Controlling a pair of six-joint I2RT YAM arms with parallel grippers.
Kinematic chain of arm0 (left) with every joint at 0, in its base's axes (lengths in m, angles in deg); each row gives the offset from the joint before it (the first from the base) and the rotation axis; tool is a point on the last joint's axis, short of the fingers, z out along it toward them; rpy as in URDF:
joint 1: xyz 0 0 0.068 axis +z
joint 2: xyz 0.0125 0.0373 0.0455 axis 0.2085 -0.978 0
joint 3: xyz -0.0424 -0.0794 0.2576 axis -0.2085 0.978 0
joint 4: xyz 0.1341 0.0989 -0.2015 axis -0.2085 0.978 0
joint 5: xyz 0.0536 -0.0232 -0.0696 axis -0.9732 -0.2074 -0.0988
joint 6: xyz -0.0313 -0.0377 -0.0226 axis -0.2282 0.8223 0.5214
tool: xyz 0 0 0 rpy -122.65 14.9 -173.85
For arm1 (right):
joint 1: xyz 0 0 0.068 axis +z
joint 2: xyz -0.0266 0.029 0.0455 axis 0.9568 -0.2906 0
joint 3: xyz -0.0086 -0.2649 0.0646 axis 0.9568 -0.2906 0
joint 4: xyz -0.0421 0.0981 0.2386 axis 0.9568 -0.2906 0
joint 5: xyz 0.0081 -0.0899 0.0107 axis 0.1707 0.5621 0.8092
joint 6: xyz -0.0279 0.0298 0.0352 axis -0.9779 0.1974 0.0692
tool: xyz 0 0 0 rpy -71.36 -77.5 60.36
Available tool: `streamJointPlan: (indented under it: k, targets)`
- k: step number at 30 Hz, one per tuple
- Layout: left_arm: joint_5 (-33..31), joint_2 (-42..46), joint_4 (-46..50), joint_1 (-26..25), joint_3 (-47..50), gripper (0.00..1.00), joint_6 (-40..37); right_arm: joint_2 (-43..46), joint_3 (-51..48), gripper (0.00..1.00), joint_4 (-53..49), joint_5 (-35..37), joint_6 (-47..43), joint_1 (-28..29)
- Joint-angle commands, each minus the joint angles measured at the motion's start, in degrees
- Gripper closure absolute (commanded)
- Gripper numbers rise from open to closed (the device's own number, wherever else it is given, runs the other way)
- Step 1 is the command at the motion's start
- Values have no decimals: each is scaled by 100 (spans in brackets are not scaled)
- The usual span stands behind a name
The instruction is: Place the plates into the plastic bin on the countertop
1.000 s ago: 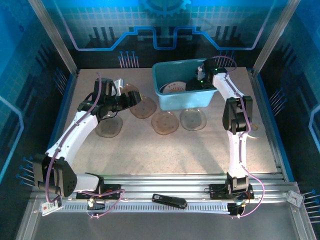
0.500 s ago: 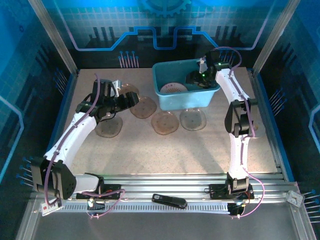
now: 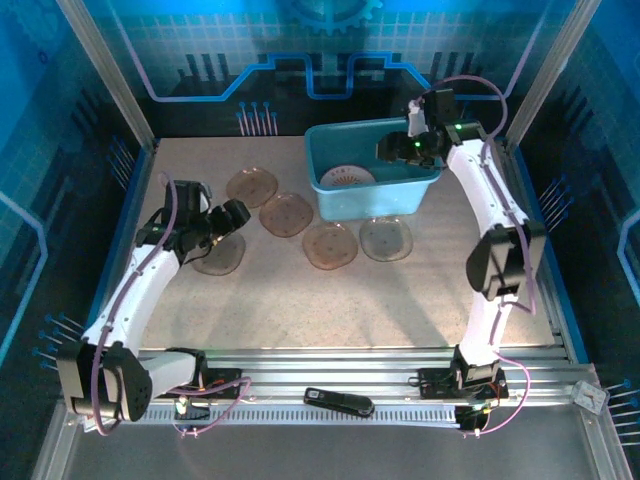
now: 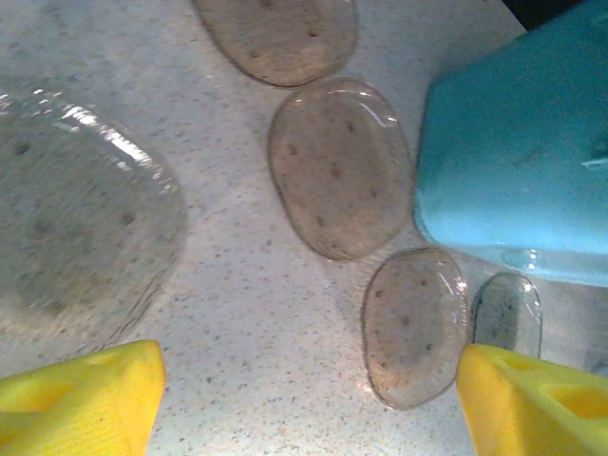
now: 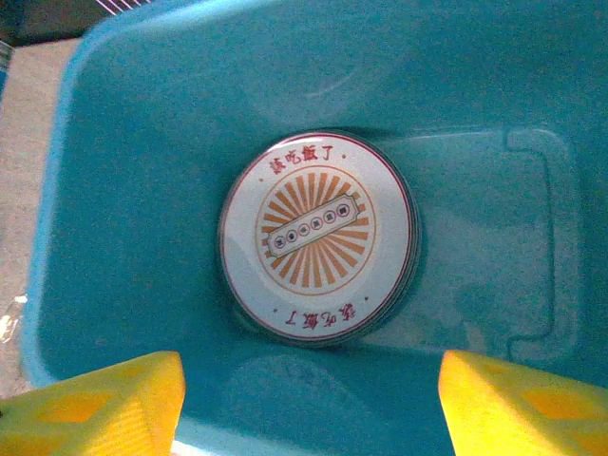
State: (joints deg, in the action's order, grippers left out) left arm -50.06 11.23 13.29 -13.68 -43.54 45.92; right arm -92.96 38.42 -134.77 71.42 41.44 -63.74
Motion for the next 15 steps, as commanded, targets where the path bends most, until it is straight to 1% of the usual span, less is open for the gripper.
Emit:
streamJointPlan:
  k: [1,4,8,11,15]
  targets:
    - [-182,265,155,254,355,19,394,759,-681,28,359,177,35,57]
    - [50,359,-50,561,774,20,745,1325,-1289,29,523,72,83,80]
    - [256,416,-292,910,1227,21,1056,2101,-2156,31,694,191,151,167]
    - [165,375,-367,1015,1377,21,1107,2636,-2877,32,940,155,312,243]
    - [56,124,-422,1088,1436,22,1127,3057,-3574,33,1071,186,496,429]
